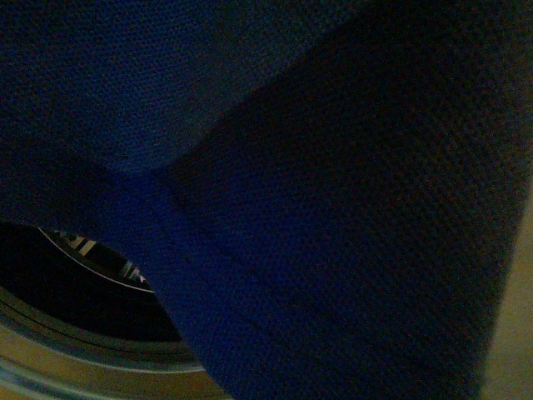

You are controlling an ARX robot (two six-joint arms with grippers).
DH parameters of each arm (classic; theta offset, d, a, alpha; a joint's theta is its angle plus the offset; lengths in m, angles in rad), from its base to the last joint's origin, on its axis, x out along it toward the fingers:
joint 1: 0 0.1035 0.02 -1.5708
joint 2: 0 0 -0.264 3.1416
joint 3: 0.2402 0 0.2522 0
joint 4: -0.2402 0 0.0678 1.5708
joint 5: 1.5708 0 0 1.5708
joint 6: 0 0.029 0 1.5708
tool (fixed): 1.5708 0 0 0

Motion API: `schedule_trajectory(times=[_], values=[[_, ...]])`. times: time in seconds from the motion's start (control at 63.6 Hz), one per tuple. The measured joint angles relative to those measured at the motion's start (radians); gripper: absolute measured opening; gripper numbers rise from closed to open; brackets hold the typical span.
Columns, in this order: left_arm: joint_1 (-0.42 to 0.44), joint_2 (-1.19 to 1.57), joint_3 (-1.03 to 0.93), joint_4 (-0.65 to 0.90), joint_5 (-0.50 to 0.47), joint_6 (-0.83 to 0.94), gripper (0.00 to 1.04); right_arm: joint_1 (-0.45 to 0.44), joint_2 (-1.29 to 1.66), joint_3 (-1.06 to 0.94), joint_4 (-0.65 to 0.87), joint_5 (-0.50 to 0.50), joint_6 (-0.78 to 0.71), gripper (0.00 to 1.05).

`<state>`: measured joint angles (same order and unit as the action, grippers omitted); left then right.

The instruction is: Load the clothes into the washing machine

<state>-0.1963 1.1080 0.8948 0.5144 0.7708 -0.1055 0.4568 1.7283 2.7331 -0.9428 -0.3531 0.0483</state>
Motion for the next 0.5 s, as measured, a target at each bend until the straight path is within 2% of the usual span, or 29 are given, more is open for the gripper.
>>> schedule_trajectory(times=[0.283,0.503], values=[[-0.172,0.054,0.066,0.056,-0.092,-0.038,0.98,0.0,0.0,0.0,0.0,0.0,0.0,0.06],[-0.249,0.08,0.072,0.092,-0.097,-0.064,0.98,0.0,0.0,0.0,0.0,0.0,0.0,0.06]])
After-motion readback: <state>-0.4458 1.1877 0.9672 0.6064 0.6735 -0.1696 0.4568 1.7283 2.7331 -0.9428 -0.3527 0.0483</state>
